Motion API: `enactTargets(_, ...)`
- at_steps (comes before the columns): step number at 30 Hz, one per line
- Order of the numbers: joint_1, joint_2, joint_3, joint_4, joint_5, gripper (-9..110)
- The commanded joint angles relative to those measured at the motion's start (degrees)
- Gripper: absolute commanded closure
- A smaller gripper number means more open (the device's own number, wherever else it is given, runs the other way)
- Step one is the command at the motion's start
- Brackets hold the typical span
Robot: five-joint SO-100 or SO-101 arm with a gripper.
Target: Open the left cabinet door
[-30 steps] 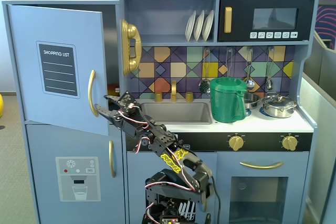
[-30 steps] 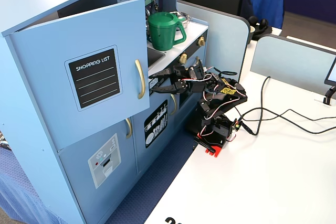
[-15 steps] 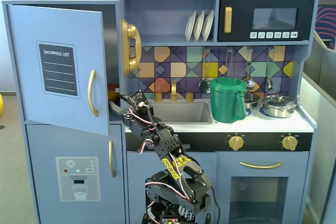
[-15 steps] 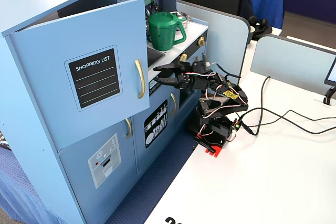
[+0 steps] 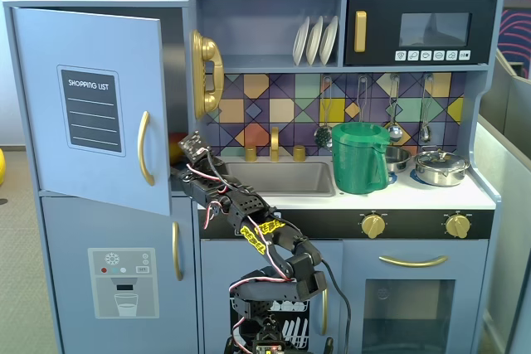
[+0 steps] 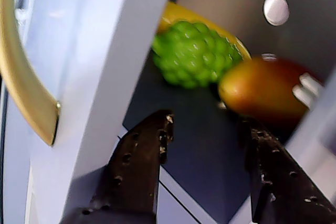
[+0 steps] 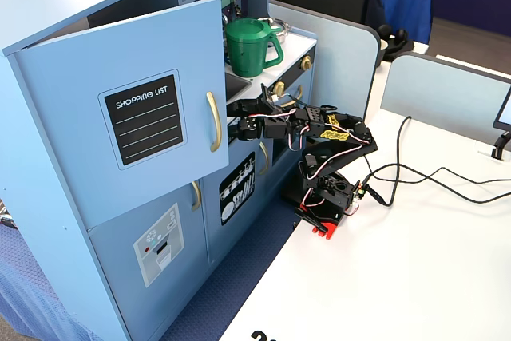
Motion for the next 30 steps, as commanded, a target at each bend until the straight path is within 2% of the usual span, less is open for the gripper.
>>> enactTargets(1,-6.8,2.3,-1.8,-2.2,-4.6,95)
enactTargets(24,-32.4,-3.8,1.4,-16.6,-17.3,95)
enactTargets(27,-31.6,-4.3,2.0,-17.2,-16.8,95)
enactTargets(30,-23.8,-2.2,3.2,-14.6,-12.7,95)
